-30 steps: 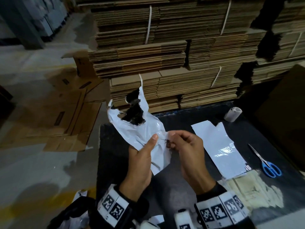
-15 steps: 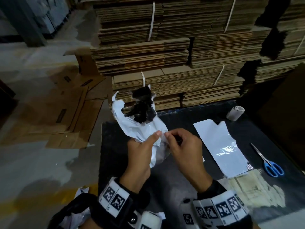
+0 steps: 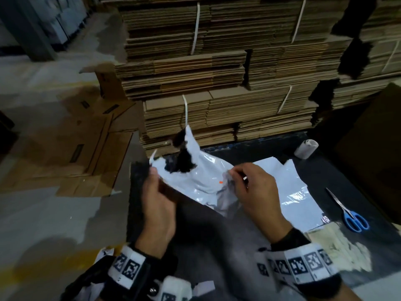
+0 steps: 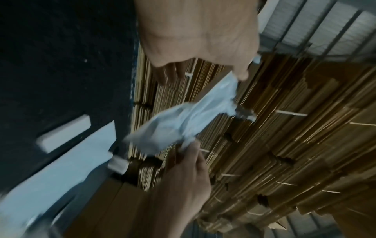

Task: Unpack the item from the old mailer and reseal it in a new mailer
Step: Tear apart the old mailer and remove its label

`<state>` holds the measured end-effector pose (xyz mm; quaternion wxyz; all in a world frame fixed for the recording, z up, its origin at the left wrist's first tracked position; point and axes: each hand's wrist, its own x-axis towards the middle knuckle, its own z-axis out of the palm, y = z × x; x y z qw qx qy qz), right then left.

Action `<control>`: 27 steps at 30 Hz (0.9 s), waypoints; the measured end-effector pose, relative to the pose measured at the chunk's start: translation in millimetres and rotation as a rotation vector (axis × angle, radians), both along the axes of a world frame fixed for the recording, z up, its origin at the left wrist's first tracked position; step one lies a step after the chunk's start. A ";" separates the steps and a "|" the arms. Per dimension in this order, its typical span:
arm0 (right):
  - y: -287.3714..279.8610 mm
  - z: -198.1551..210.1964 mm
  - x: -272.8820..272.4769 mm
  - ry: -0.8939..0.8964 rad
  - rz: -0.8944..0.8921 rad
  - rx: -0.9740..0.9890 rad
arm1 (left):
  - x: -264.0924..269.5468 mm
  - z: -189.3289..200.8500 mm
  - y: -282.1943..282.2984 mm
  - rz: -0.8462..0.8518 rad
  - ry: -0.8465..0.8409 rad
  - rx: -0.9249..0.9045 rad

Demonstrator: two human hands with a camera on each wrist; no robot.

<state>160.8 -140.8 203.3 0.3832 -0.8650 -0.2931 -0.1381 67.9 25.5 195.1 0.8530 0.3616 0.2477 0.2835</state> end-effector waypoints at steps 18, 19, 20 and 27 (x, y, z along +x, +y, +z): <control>-3.8 -26.4 -8.0 0.086 0.248 0.048 | 26.3 -18.2 -11.4 -0.701 0.386 0.660; -3.8 -25.9 -9.3 0.134 0.204 0.109 | 25.7 -17.1 -13.6 -0.674 0.355 0.632; -3.2 -24.3 -10.8 0.187 0.154 0.167 | 25.6 -14.6 -16.0 -0.650 0.333 0.610; 6.7 -12.1 -13.7 0.589 0.021 0.484 | 26.2 -6.3 -24.3 -0.498 0.233 0.691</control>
